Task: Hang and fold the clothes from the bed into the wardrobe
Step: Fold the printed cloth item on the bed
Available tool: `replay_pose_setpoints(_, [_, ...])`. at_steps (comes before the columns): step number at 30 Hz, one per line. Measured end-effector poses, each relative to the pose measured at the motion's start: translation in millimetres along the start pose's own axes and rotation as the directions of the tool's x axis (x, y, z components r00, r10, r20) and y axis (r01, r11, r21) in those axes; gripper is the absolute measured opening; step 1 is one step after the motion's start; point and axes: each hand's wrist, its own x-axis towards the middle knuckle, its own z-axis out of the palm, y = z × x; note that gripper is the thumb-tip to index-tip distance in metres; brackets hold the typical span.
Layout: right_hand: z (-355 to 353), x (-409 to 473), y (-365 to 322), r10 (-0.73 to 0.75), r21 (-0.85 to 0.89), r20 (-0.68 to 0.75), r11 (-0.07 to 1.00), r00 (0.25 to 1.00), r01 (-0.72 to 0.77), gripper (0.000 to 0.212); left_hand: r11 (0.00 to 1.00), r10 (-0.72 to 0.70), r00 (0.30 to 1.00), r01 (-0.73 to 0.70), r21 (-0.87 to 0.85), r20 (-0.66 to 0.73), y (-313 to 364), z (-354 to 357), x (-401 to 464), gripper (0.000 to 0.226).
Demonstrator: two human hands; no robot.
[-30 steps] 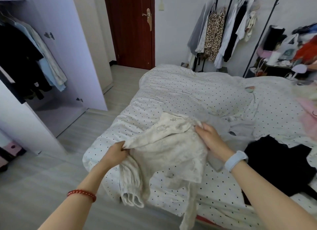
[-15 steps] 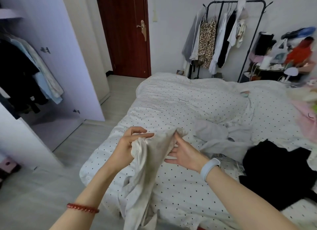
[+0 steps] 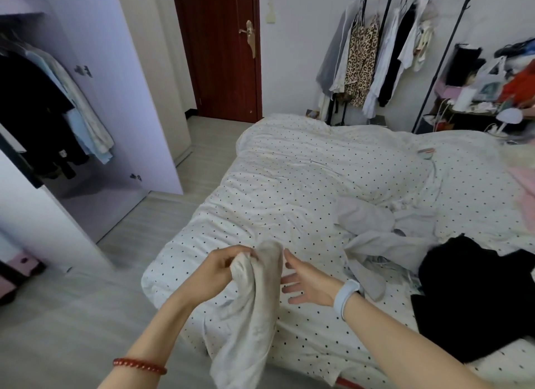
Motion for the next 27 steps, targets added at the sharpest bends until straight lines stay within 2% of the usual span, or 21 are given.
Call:
replay_pose_setpoints(3, [-1.9,6.4,-6.4,-0.137,0.212,-0.008,0.968,0.991,0.136,0.073,0.997,-0.009,0.991,0.018,-0.069,0.13,-2.6,-5.6,-3.2,0.053])
replay_pose_setpoints(6, [-4.6,5.4,-24.7,-0.253,0.236,0.043,0.943,0.967,0.236,0.053,0.973,-0.084,0.984,0.116,-0.201,0.158,-3.5,-6.9,-4.9,0.037])
replay_pose_setpoints(7, [-4.3,3.2,-29.8,-0.274,0.215,0.06,0.943,0.96,0.256,0.044,0.949,-0.093,0.983,0.135,-0.286,0.157,-2.1,-5.8,-5.1,0.027])
replay_pose_setpoints(9, [-1.4,0.4,-37.1,-0.297,0.174,0.06,0.943,0.953,0.283,0.026,0.867,-0.108,0.985,0.158,-0.472,0.132,-2.1,-2.5,-4.1,0.028])
replay_pose_setpoints(12, [2.8,0.6,-40.2,-0.308,0.189,0.072,0.938,0.949,0.291,0.012,0.755,-0.211,0.977,0.167,-0.634,0.005,1.2,3.2,-1.9,0.02])
replay_pose_setpoints(14, [3.4,-0.6,-41.7,-0.351,0.246,0.043,0.911,0.935,0.33,0.018,0.724,-0.311,0.948,0.197,-0.661,-0.059,-2.1,-0.4,1.3,0.029])
replay_pose_setpoints(16, [3.2,-5.8,-45.0,-0.403,0.282,-0.042,0.873,0.914,0.398,0.024,0.691,-0.417,0.908,0.291,-0.662,-0.037,-7.6,-6.7,5.1,0.026])
replay_pose_setpoints(19, [3.0,-12.6,-49.5,-0.464,0.284,-0.07,0.839,0.883,0.464,0.032,0.53,-0.583,0.798,0.518,-0.671,0.155,-18.2,-6.0,3.8,0.038])
replay_pose_setpoints(22, [2.6,-19.5,-52.6,-0.514,0.23,-0.005,0.834,0.858,0.502,0.038,0.423,-0.591,0.74,0.623,-0.658,0.32,-22.4,1.0,-0.8,0.053])
replay_pose_setpoints(24, [1.1,-23.3,-54.3,-0.523,0.143,0.062,0.848,0.85,0.511,0.039,0.393,-0.551,0.765,0.592,-0.704,0.335,-24.5,-1.9,0.8,0.056])
replay_pose_setpoints(27, [-1.1,-23.8,-55.6,-0.506,0.013,0.093,0.862,0.858,0.507,0.028,0.44,-0.431,0.875,0.416,-0.796,0.22,-22.1,-15.4,10.0,0.046])
